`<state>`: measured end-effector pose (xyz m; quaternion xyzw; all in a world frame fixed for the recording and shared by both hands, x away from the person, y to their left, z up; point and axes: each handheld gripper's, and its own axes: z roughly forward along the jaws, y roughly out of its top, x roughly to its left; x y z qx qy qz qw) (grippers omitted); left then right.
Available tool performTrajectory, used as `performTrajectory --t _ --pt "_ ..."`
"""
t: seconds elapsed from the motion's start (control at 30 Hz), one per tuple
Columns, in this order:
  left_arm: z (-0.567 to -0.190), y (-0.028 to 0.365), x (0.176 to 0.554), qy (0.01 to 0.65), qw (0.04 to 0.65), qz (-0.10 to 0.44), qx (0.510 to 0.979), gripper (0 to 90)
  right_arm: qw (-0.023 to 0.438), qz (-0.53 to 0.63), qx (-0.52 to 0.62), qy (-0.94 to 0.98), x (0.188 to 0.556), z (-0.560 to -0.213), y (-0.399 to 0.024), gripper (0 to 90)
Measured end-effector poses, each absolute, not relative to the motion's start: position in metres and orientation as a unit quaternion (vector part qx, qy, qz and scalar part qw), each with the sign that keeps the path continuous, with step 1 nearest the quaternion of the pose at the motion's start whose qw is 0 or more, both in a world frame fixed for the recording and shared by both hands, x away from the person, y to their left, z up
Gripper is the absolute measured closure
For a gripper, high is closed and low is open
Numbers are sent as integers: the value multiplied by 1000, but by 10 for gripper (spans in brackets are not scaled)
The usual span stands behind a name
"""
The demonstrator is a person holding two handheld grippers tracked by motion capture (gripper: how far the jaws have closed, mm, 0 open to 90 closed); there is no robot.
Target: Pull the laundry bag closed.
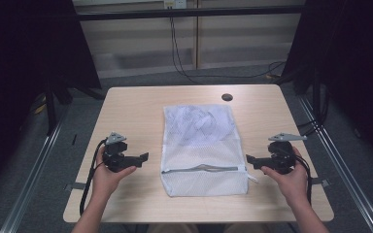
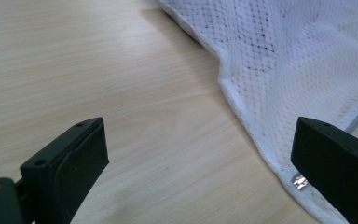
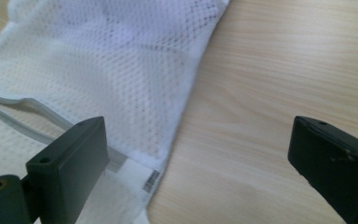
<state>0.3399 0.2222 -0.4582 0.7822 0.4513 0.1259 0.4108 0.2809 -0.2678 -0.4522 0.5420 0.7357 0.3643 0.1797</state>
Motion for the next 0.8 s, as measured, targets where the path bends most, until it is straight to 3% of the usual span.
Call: performTrajectory --t 0.8 --pt "-458 235 337 463 411 114 777 43 156 361 506 768 293 -448 -212 61"
